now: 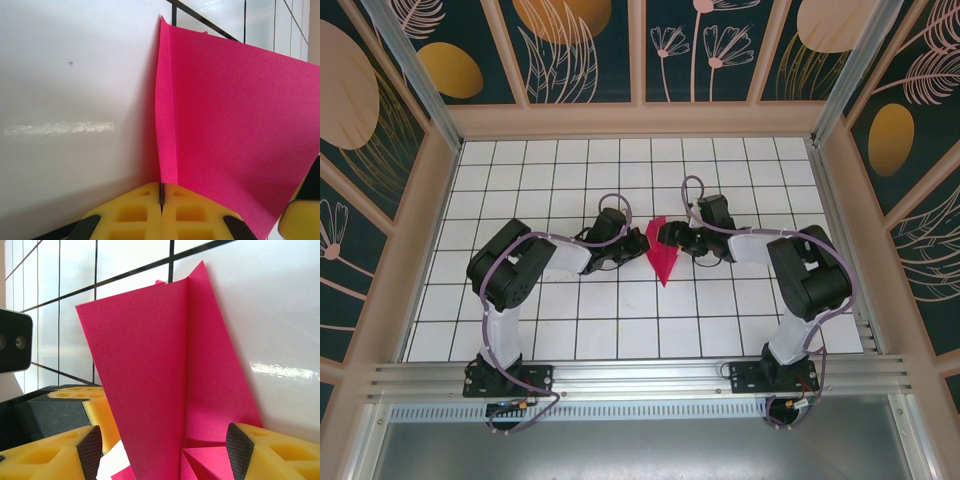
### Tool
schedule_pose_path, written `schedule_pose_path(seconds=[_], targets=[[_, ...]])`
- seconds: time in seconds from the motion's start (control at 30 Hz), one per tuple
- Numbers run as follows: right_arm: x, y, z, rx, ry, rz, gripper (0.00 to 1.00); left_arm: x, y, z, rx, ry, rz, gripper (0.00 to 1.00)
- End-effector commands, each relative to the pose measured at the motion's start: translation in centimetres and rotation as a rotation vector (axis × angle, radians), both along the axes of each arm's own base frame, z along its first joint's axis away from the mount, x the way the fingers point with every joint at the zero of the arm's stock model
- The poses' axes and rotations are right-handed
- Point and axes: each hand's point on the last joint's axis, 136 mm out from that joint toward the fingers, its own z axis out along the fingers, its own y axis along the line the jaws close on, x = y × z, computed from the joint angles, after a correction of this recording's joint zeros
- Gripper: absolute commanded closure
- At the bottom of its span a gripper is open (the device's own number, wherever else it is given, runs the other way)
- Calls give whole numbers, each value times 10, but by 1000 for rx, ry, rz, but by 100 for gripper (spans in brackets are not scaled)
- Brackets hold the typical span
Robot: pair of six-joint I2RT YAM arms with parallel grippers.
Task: Fold a paper plane with a square sheet of paper (pick it up from the middle)
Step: Move the paper plane to the center of the table.
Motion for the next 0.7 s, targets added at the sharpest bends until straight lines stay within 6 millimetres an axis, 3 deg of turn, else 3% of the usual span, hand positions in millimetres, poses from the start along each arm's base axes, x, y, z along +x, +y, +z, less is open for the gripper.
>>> schedule_pose_path(seconds=[0.0, 0.3, 0.5, 0.67], targets=[[5, -7, 13, -37, -73, 10, 31, -12, 23, -41, 103, 85, 30, 100], [-20, 10, 5, 13, -8, 110, 31, -12, 21, -39, 93, 88, 27, 100], [-40, 16, 13, 53, 8, 129, 31, -10, 20, -39, 88, 89, 29, 100], [-46, 21, 22, 99, 28, 110, 32, -10, 20, -39, 86, 91, 31, 100]])
